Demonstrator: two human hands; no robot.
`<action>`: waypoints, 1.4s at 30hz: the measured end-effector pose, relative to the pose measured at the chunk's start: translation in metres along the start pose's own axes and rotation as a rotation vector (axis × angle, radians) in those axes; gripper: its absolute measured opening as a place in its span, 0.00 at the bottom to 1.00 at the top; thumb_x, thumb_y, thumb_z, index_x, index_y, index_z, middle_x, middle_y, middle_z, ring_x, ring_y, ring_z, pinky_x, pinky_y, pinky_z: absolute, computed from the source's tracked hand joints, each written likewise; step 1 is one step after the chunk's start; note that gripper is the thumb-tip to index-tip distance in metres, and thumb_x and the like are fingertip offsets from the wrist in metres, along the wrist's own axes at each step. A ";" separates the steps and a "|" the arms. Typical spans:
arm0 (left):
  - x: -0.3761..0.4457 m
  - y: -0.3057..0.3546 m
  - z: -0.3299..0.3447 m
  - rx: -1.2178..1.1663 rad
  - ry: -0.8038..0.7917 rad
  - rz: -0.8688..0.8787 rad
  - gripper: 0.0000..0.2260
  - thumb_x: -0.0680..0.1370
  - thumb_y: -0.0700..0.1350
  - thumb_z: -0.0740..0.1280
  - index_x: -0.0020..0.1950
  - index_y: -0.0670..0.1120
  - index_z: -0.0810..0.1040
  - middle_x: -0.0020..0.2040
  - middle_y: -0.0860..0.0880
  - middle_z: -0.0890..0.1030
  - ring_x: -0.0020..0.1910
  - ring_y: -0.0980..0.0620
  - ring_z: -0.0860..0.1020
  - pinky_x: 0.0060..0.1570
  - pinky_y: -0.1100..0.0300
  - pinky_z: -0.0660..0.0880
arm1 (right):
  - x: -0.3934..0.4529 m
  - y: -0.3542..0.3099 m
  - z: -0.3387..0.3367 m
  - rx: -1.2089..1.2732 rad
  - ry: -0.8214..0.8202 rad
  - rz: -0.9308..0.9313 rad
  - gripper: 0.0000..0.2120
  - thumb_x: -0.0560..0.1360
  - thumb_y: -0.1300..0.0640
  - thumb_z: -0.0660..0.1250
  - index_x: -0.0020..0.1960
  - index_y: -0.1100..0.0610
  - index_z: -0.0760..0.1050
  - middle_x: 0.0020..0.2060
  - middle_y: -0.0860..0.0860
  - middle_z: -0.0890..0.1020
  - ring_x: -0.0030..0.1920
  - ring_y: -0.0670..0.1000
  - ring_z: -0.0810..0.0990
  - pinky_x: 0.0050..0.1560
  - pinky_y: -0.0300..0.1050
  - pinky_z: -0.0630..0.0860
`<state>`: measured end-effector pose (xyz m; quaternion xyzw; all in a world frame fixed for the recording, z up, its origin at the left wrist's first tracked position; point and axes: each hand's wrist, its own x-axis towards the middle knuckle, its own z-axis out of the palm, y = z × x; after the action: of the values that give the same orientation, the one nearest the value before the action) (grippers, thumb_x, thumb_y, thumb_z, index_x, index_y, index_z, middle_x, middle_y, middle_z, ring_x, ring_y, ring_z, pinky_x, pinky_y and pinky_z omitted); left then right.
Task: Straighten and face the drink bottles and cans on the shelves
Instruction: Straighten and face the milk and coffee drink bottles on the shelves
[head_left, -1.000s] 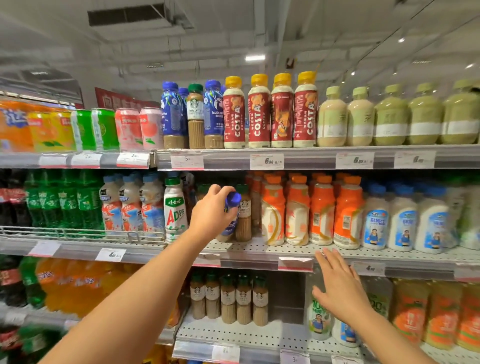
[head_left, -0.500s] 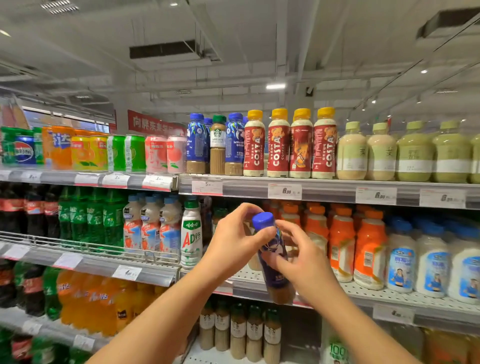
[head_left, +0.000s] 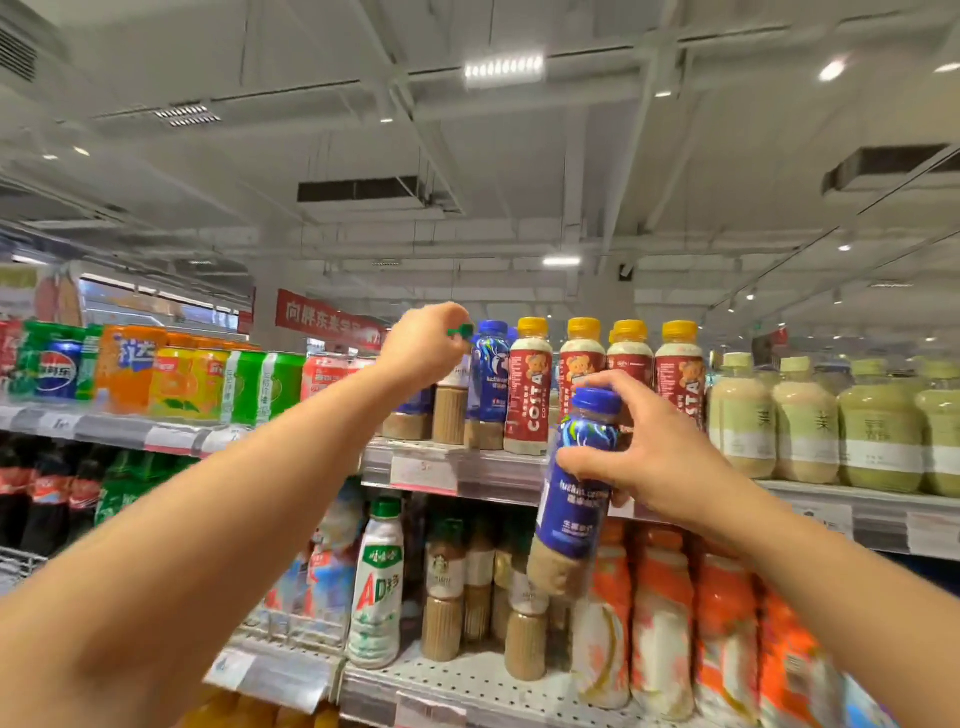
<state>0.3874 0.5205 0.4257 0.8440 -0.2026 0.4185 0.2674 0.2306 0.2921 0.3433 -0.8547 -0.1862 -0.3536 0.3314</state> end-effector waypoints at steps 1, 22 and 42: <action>0.014 -0.003 0.005 0.066 -0.042 -0.019 0.18 0.78 0.41 0.65 0.68 0.50 0.78 0.64 0.45 0.82 0.61 0.42 0.79 0.59 0.52 0.76 | 0.008 -0.002 -0.006 0.009 -0.008 0.015 0.29 0.60 0.41 0.79 0.57 0.41 0.72 0.44 0.42 0.84 0.41 0.45 0.85 0.35 0.42 0.81; 0.054 -0.002 0.006 0.249 -0.081 0.019 0.09 0.79 0.46 0.68 0.58 0.54 0.79 0.56 0.46 0.83 0.48 0.45 0.79 0.44 0.55 0.75 | 0.105 -0.048 -0.041 -0.422 -0.049 -0.121 0.23 0.80 0.37 0.59 0.43 0.56 0.74 0.40 0.52 0.82 0.42 0.53 0.80 0.41 0.49 0.73; -0.090 -0.029 -0.121 0.085 0.077 0.058 0.05 0.79 0.53 0.70 0.53 0.56 0.83 0.49 0.51 0.84 0.49 0.49 0.82 0.49 0.50 0.81 | 0.226 -0.048 0.107 -0.551 0.034 -0.020 0.21 0.76 0.35 0.67 0.55 0.52 0.78 0.55 0.56 0.82 0.54 0.61 0.79 0.45 0.48 0.69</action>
<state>0.2802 0.6290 0.4054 0.8317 -0.1986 0.4664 0.2265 0.4096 0.4202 0.4717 -0.9046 -0.0857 -0.4085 0.0858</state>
